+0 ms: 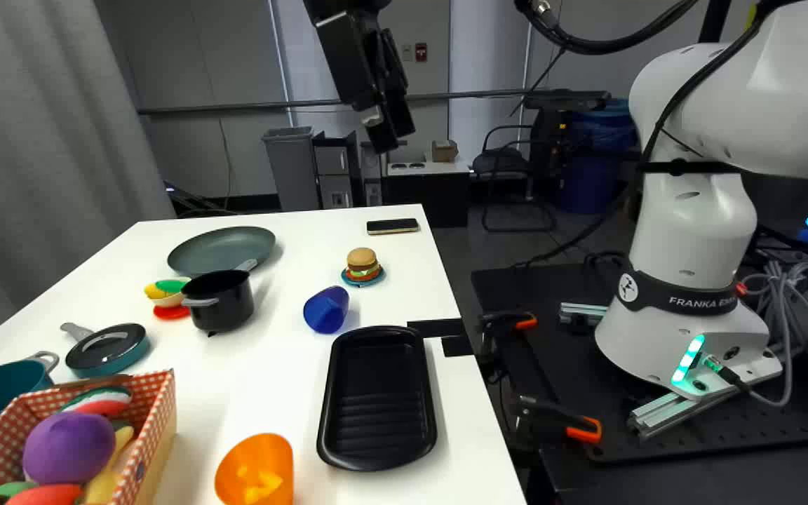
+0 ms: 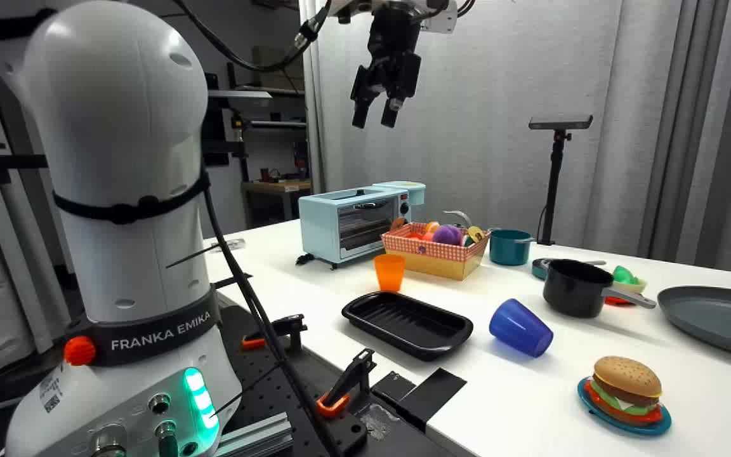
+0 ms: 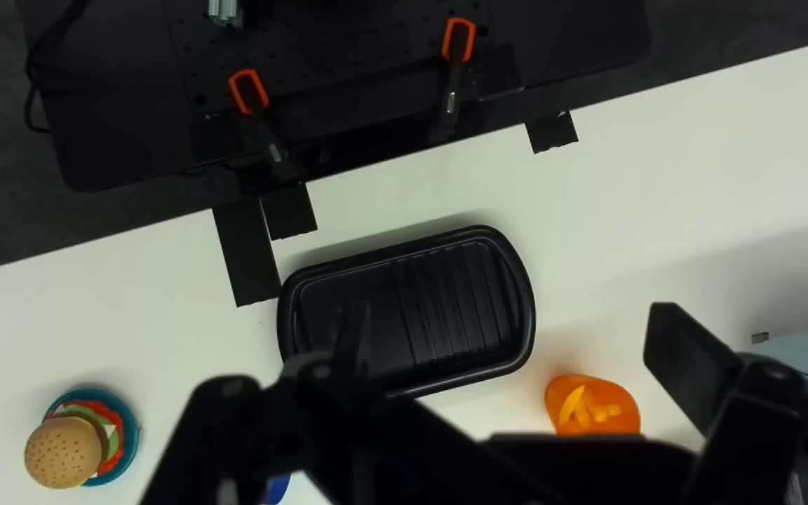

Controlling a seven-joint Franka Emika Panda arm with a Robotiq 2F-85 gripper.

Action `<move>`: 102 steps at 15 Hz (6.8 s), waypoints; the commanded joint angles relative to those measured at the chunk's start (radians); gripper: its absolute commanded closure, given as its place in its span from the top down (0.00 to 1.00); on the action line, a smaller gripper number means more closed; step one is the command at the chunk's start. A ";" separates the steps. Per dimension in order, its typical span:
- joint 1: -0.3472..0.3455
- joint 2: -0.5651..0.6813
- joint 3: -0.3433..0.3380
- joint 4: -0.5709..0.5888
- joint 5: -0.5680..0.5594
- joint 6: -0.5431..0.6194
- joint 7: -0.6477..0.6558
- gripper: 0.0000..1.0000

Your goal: Pour the fries out of the orange cup onto the oven tray

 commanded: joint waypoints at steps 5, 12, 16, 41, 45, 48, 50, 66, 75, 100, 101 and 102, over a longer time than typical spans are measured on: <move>-0.013 0.003 0.011 0.002 0.004 -0.001 -0.004 1.00; -0.013 0.003 0.011 0.002 0.004 -0.001 -0.004 1.00; -0.013 0.003 0.011 0.002 0.004 -0.001 -0.004 1.00; 0.024 0.210 0.103 -0.027 -0.162 0.320 0.011 1.00; 0.042 0.283 0.127 -0.012 -0.200 0.406 0.023 1.00; 0.058 0.345 0.139 0.014 -0.213 0.480 0.026 1.00; 0.069 0.387 0.144 0.036 -0.218 0.519 0.030 1.00; 0.154 0.676 0.123 0.211 -0.240 0.604 0.067 1.00; 0.154 0.682 0.122 0.198 -0.225 0.589 0.037 1.00; 0.228 0.897 0.137 0.368 -0.229 0.567 -0.012 1.00; 0.228 0.907 0.137 0.376 -0.224 0.567 -0.011 1.00; 0.229 0.915 0.138 0.379 -0.219 0.570 -0.009 1.00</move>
